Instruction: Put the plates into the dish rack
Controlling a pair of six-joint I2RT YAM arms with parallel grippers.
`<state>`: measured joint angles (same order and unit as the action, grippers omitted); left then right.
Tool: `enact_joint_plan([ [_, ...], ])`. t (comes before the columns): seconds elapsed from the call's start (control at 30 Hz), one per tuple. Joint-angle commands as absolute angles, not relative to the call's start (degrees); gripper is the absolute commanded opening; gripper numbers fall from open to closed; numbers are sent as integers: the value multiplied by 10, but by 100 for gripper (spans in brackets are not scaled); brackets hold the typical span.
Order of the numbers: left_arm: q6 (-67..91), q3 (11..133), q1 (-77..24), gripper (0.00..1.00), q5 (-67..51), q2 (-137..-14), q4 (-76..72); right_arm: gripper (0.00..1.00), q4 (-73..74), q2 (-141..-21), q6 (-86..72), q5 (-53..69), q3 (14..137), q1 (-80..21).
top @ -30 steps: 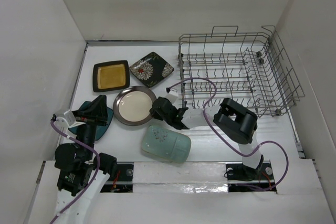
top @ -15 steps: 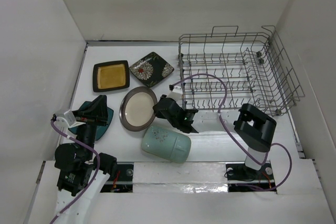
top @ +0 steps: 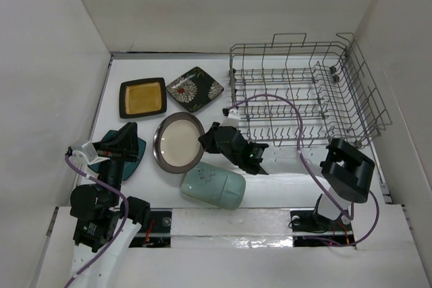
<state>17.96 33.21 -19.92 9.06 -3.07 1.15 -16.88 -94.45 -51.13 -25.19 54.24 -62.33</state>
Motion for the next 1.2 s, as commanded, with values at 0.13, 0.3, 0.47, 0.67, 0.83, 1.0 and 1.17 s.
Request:
enact_joint_plan([
  [0.13,176,338,-204,15,91,-17,-11,0,-381,-838,-512,-214,568,-606],
  [0.3,177,337,-204,15,90,-13,-12,0,-380,-790,-487,-210,570,-581],
  [0.47,177,337,-204,15,90,-4,-12,0,-340,-690,-467,-186,558,-476],
  [0.67,178,336,-204,15,83,-2,-12,0,-237,-592,-404,-164,563,-319],
  [0.83,180,335,-204,16,81,23,-12,0,-121,-568,-320,-123,624,-143],
  [1.0,182,335,-204,16,82,32,-13,0,-81,-592,-219,-145,671,-76],
  [1.17,182,336,-204,16,81,33,-11,0,-101,-629,-171,-180,692,-23],
])
